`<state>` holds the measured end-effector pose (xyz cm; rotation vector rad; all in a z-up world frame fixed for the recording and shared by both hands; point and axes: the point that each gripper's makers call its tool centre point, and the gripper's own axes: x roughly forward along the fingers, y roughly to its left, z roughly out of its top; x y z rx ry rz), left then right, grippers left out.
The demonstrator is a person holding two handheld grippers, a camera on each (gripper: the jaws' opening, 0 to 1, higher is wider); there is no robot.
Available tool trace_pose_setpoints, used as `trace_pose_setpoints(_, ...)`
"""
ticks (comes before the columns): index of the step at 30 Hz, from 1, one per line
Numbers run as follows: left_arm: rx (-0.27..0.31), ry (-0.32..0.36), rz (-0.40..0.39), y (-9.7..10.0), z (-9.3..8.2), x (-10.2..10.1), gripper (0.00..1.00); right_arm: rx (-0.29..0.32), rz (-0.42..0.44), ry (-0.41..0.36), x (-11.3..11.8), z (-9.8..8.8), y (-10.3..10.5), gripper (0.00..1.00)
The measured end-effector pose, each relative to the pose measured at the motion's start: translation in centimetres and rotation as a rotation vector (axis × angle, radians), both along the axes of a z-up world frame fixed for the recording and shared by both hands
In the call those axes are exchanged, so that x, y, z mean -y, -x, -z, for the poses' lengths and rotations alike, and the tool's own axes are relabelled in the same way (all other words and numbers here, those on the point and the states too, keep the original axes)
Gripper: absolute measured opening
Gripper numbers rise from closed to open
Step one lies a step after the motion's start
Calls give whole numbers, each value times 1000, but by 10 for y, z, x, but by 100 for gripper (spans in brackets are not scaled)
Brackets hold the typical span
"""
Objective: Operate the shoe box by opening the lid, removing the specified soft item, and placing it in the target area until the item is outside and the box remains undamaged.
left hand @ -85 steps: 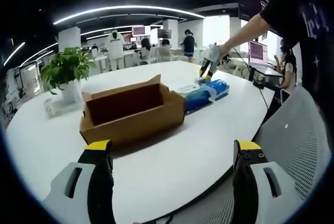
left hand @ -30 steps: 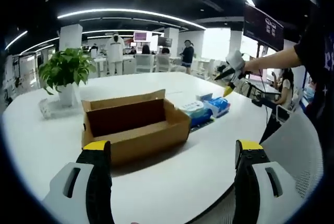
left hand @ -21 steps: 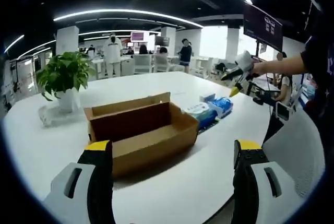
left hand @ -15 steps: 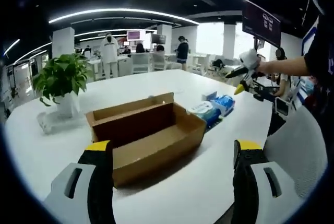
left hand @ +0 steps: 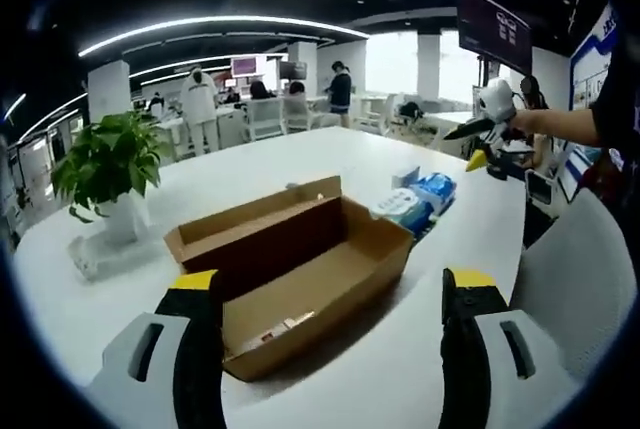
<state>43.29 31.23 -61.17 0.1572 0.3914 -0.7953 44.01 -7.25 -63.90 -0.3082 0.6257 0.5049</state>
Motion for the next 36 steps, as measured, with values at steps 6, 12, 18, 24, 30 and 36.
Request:
trace_pose_setpoints(6,-15,-28,18,-14,3,-1,84,44,36,-13,-6,-11,14,100)
trace_pose_setpoints(12,-23,-74,38,-25,9,-2,81,62,47,-35,-18,-16,35,100)
trace_pose_setpoints(18,-27,-102,58,-36,13,-2,78,57,43,-47,-30,-16,53,100)
trace_pose_setpoints(24,-33,-129,85,-46,16,-1,73,71,55,-60,-37,-21,66,100)
trace_pose_setpoints(30,-51,-175,122,-56,25,1,68,68,58,-61,-44,-18,78,100)
trace_pose_setpoints(36,-92,-245,183,-62,41,0,63,53,53,-51,-51,-12,88,100)
